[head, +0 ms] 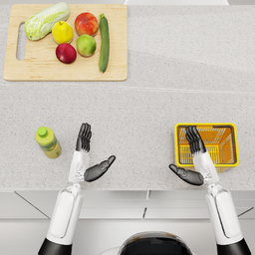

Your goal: Pick up the green tea and place it into the yellow basket

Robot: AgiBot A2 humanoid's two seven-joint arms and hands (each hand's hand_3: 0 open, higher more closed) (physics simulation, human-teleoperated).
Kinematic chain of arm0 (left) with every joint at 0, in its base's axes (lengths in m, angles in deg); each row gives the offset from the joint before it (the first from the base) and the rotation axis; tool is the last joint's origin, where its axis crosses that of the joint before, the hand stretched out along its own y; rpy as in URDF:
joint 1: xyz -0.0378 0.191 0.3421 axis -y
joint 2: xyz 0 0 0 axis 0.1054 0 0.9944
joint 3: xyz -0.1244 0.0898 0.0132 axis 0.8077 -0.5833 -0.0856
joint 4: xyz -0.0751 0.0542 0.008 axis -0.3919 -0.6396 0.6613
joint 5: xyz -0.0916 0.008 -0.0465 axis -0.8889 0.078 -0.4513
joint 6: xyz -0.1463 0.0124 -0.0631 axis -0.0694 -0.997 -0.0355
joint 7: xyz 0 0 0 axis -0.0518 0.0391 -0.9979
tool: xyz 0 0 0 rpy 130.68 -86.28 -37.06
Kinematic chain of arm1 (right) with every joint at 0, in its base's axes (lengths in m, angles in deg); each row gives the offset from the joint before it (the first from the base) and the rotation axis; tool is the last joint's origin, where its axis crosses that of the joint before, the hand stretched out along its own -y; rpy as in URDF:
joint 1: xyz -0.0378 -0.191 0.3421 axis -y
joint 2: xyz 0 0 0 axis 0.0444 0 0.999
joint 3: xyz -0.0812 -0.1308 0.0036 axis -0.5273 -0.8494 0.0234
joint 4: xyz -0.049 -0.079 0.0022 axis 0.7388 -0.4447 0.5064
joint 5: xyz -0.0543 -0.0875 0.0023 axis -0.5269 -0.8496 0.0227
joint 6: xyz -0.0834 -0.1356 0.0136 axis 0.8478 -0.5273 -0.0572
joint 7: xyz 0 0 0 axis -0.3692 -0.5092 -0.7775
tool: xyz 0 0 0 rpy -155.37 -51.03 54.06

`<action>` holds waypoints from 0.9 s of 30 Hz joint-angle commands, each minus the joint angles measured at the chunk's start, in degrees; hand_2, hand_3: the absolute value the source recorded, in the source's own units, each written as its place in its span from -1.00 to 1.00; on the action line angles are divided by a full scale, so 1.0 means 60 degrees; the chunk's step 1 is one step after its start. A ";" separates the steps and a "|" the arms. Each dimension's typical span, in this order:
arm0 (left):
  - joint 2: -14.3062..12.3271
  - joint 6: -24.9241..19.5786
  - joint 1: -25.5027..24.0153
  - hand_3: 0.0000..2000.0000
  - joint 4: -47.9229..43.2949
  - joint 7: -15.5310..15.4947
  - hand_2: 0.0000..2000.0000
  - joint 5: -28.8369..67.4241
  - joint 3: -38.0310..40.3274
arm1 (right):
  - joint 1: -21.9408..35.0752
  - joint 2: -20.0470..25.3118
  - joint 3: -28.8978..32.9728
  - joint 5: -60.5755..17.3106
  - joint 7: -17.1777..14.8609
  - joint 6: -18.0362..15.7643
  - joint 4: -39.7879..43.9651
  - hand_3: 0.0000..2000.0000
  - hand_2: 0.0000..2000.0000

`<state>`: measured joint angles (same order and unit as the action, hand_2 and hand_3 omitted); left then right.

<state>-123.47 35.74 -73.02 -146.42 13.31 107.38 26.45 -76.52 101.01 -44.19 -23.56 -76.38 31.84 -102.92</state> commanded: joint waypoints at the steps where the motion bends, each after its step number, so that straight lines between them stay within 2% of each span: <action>1: 0.0000 0.0000 0.0000 -1.00 0.0000 0.0000 -1.00 0.0000 0.0000 | 0.0000 0.0000 0.0000 0.0000 0.0000 0.0000 0.0000 -1.00 -1.00; 12: 0.0000 0.0000 0.0000 -1.00 0.0000 0.0000 -1.00 0.0000 0.0000 | 0.0000 0.0000 0.0000 0.0000 0.0000 0.0000 0.0000 -1.00 -1.00; 13: -0.0010 0.0000 0.0018 -1.00 0.0156 0.0000 -1.00 0.0000 -0.0286 | 0.0018 0.0010 -0.0286 0.0000 0.0000 0.0000 0.0156 -1.00 -1.00; 14: -0.0084 -0.0272 0.0103 -1.00 0.0076 -0.0272 -1.00 0.0000 -0.0118 | 0.0194 0.0136 -0.0125 0.0000 0.0273 0.0270 -0.0028 -1.00 -1.00; 18: -0.0317 -0.0781 0.0477 -1.00 0.0125 -0.0779 -1.00 0.0001 0.1097 | 0.0731 0.0391 0.1205 0.0000 0.0782 0.0772 -0.0168 -1.00 -1.00; 23: -0.0321 -0.0929 0.0650 -1.00 0.0346 -0.0926 -1.00 0.2119 0.3004 | 0.0802 0.0427 0.2486 -0.2119 0.0930 0.0919 -0.0109 -1.00 -1.00; 27: -0.0397 -0.0954 0.0490 -1.00 0.0661 -0.0952 -1.00 0.3707 0.4577 | 0.0882 0.0478 0.2837 -0.3229 0.0955 0.0944 0.0009 -1.00 -1.00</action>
<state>-125.91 30.00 -70.18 -143.09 7.59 130.94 48.02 -72.04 103.99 -29.06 -43.61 -70.63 37.51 -102.98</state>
